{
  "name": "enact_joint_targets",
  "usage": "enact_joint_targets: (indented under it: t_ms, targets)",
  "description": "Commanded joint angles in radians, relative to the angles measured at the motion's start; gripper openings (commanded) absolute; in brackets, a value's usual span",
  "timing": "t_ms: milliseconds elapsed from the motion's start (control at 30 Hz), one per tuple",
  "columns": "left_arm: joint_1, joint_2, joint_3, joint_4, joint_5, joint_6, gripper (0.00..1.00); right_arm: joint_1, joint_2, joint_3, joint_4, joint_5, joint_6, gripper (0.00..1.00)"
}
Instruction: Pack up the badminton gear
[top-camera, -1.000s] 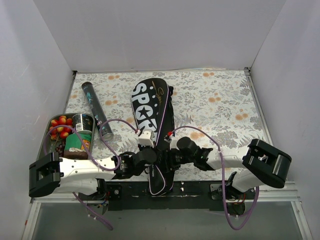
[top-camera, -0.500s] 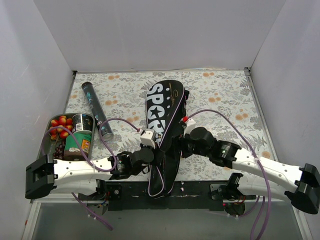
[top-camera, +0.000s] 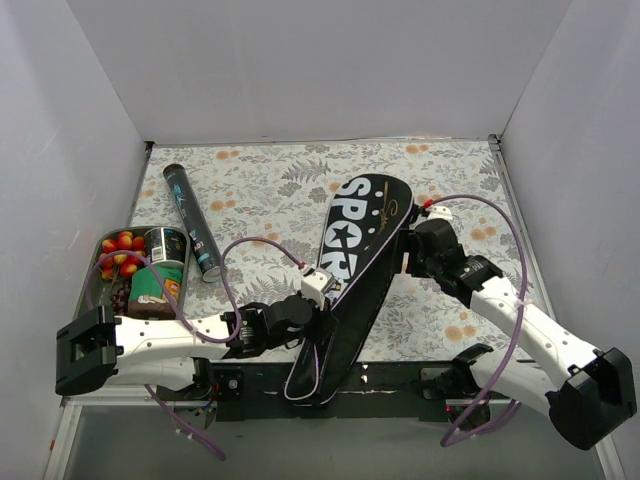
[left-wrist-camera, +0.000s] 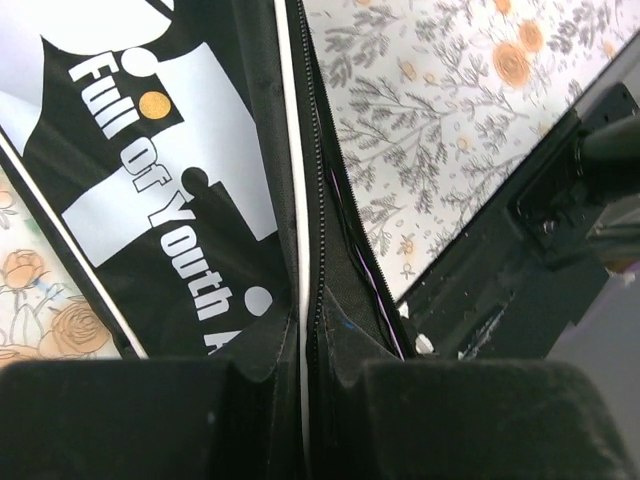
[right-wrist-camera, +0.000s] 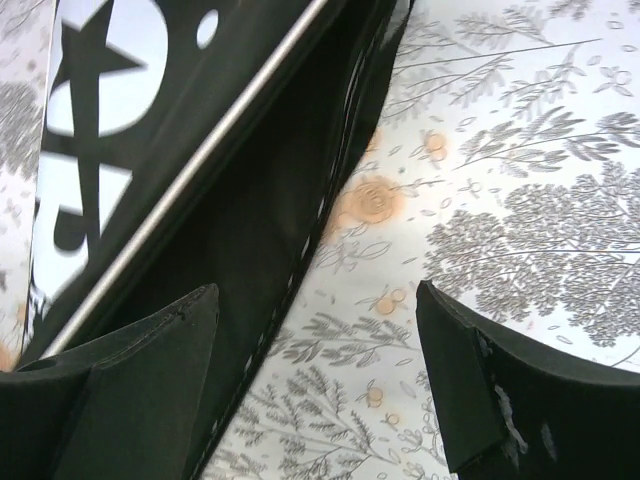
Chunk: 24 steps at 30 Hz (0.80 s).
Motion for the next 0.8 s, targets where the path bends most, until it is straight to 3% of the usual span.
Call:
enact_joint_targets:
  t_ms: [0, 367, 633, 767]
  targets:
    - [-0.01, 0.009, 0.055, 0.014, 0.144, 0.063, 0.0, -0.108, 0.059, 0.079, 0.114, -0.001, 0.019, 0.87]
    - [-0.01, 0.008, 0.035, 0.008, 0.231, 0.091, 0.0, -0.275, 0.24, 0.121, 0.185, -0.068, 0.099, 0.87]
    - [-0.01, -0.014, 0.038, -0.016, 0.213, 0.118, 0.0, -0.277, 0.196, 0.104, 0.116, -0.076, 0.067, 0.86]
    - [-0.01, 0.0, 0.056, -0.041, 0.196, 0.141, 0.0, -0.277, 0.161, 0.085, 0.056, -0.16, 0.05, 0.86]
